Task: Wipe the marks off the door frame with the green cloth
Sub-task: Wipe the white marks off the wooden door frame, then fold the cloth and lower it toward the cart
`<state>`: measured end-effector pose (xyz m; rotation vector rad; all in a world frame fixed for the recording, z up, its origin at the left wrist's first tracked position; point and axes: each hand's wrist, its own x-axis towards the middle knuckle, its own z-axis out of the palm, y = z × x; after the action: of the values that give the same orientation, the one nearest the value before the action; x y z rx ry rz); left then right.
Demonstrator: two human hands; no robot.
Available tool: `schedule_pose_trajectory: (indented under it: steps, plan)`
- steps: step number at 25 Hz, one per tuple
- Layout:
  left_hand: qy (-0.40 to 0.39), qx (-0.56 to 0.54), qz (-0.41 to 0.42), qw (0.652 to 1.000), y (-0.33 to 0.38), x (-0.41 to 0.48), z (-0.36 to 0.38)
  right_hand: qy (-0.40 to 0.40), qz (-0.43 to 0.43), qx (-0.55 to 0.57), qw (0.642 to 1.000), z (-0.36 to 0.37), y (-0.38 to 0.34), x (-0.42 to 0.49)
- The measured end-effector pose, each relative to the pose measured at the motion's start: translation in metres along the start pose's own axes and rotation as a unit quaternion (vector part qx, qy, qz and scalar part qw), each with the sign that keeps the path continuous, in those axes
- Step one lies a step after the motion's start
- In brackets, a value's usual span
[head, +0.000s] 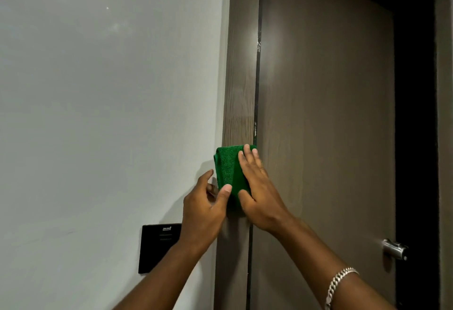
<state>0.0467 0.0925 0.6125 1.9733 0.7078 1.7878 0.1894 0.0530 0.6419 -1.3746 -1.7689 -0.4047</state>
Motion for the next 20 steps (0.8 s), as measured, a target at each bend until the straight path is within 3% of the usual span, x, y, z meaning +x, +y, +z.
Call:
schedule_pose_trajectory:
  steps: [3,5,9,14,20]
  plan:
    - [-0.013,0.014,-0.042,0.999,0.004,0.002,0.009,0.013,0.002,0.018,1.000,0.006,0.007,-0.023]
    - [-0.023,0.013,-0.078,0.997,0.000,-0.004,0.011,0.079,0.011,0.027,0.996,0.017,0.008,-0.038]
    - [-0.064,-0.047,-0.125,0.989,-0.018,-0.035,0.003,0.185,0.151,0.175,0.955,0.039,0.011,-0.078]
    - [-0.125,-0.102,-0.201,0.966,-0.054,-0.104,-0.018,0.113,0.264,0.306,0.908,0.076,0.015,-0.153]
    - [-0.135,-0.084,-0.407,0.899,-0.121,-0.219,-0.018,0.014,0.396,0.295,0.869,0.147,0.019,-0.256]
